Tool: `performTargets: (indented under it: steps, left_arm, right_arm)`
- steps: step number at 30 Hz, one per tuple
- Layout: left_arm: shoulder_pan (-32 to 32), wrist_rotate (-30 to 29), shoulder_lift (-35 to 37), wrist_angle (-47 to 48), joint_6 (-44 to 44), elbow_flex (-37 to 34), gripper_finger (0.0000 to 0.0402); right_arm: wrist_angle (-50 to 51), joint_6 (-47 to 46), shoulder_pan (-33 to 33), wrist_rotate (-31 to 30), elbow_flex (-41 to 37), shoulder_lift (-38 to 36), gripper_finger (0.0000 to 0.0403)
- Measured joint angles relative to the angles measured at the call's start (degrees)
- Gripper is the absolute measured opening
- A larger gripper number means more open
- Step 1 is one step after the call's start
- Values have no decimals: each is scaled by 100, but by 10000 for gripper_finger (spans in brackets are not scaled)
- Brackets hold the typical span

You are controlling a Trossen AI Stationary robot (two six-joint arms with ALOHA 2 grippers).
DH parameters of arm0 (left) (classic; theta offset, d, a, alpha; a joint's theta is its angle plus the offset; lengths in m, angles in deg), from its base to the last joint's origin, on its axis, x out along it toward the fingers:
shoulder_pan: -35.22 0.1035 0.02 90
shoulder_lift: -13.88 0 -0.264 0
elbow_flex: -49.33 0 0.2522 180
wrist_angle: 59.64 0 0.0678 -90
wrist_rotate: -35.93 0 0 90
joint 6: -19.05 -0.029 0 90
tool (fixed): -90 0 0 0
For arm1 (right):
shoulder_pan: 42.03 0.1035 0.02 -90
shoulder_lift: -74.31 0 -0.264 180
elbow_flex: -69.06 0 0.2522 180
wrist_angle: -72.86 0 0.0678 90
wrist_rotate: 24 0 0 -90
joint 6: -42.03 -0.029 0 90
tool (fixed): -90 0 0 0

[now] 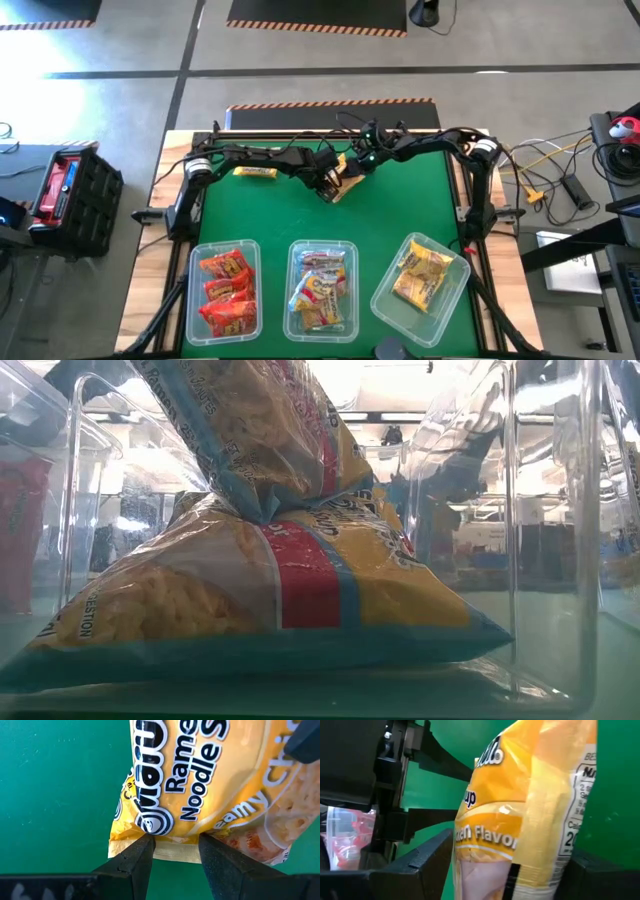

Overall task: Sort Maruchan noodles
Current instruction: Put the yellow noodle pack into the right transparent bin

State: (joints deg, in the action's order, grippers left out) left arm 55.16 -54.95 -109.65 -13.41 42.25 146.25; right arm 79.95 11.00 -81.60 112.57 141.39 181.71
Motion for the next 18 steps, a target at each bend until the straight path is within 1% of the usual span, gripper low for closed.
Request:
performTargets:
  steps: [6,11,15,18]
  left_arm:
    - [-4,-7,0,-10,30,0,146]
    - [-16,-39,0,-23,154,0,146]
    - [-61,-276,36,-41,170,-15,146]
    - [-81,-292,115,-54,168,-29,146]
  right_arm:
    - [-7,-1,18,39,0,0,219]
    - [14,-38,32,89,0,0,217]
    - [31,-122,32,245,0,0,217]
    - [44,-153,30,349,-2,-2,217]
